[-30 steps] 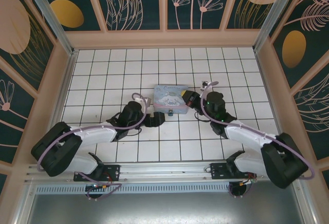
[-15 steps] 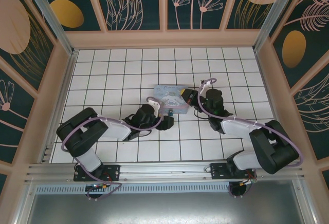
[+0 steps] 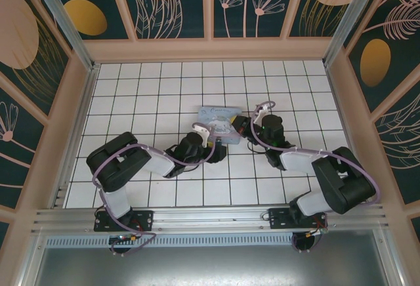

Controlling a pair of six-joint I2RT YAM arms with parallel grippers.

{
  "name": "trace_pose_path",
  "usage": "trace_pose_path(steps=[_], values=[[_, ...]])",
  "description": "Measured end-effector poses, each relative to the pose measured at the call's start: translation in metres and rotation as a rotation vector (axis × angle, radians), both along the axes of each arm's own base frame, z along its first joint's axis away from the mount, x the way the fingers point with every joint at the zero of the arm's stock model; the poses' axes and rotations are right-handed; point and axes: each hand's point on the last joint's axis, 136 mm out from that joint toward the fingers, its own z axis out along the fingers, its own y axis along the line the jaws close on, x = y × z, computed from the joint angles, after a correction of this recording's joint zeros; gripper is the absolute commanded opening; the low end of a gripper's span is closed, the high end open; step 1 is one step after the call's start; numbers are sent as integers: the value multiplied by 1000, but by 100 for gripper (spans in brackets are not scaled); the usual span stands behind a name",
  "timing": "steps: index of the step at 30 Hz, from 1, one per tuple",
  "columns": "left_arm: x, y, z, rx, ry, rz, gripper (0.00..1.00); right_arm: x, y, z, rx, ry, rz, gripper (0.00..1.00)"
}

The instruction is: Unlock a padlock with a key

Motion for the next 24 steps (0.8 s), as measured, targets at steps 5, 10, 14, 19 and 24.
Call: trace_pose_path(steps=[5, 10, 14, 19, 24], values=[[7, -5, -1, 16, -28, -2, 75, 2, 2, -6, 2, 11, 4, 0], [13, -11, -2, 26, -50, -10, 75, 3, 3, -13, -1, 23, 3, 0], [17, -18, -2, 26, -61, -25, 74, 4, 3, -19, -3, 37, 1, 0], [22, -26, -2, 26, -75, -40, 74, 4, 3, -20, 4, 43, -2, 0], [26, -31, -2, 38, -95, -51, 75, 5, 3, -21, 4, 44, -2, 0]])
